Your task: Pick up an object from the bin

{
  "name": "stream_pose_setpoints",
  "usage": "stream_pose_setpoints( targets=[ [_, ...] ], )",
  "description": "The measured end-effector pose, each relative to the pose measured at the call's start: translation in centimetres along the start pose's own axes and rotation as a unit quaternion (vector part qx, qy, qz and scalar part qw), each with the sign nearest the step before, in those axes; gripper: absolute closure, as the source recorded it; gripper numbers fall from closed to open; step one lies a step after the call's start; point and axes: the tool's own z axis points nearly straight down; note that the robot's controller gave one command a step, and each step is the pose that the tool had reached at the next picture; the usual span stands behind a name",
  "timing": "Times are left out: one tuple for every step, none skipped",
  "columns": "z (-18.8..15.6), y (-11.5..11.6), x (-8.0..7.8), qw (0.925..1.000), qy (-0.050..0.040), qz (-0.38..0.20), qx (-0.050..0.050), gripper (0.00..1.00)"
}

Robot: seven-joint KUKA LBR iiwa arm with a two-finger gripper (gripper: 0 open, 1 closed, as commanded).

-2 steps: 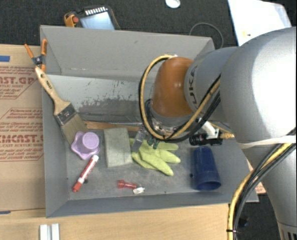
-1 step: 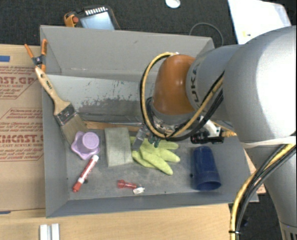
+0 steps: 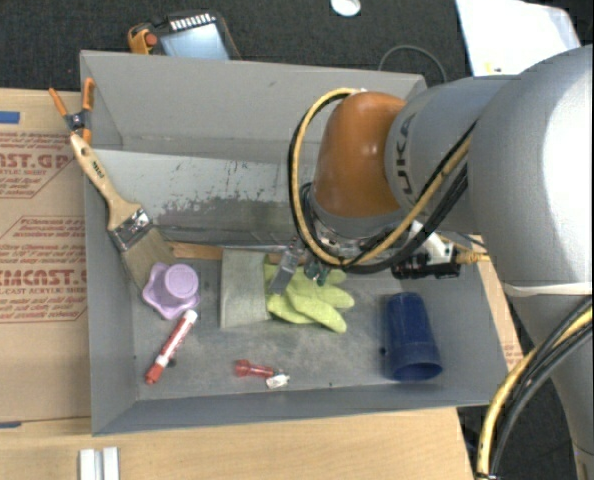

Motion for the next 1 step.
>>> stream_pose_setpoints(
  targets=[
    [-3.41, 0.1, -0.15, 1.0, -0.0031, 0.0, -0.002, 1.0]
  ],
)
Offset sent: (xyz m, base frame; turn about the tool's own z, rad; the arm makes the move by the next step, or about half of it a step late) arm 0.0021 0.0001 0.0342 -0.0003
